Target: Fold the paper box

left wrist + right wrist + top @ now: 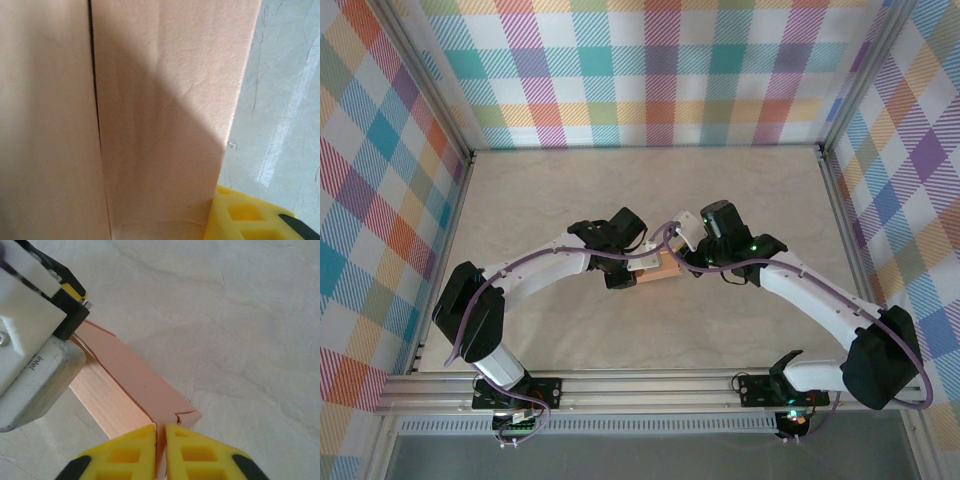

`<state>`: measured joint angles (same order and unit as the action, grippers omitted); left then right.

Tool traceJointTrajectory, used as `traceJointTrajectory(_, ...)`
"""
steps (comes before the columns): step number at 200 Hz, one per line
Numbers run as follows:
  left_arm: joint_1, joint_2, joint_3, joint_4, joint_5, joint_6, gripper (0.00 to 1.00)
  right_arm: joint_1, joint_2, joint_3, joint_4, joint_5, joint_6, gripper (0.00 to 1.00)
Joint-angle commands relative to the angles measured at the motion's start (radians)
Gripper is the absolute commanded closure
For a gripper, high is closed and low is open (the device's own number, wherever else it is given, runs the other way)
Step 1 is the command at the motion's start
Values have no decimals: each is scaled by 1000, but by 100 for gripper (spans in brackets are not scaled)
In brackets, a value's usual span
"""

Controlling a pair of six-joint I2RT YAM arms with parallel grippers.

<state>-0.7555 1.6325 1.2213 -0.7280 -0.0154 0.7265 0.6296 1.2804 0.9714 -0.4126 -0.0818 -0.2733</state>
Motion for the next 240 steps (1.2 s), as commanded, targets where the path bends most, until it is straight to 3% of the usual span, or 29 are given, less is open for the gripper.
traceJointTrajectory(1,7,43,-20,-90,45,9,61,5,10,34,-46,-9,-5,93)
traceJointTrajectory(25,7,46,-20,-90,38,9,61,5,17,45,-63,-16,-4,96)
traceJointTrajectory(42,8,48,-19,-93,39,7,61,6,19,52,-71,-19,4,88)
traceJointTrajectory(57,7,43,-17,-91,49,4,61,6,17,59,-74,-20,11,86)
traceJointTrajectory(93,8,41,-20,-96,43,7,61,5,30,88,-106,-18,28,90)
traceJointTrajectory(216,8,40,-22,-86,50,7,61,5,76,144,-123,-57,80,88)
traceJointTrajectory(240,8,36,-30,-81,52,8,61,5,78,132,-107,-64,88,94)
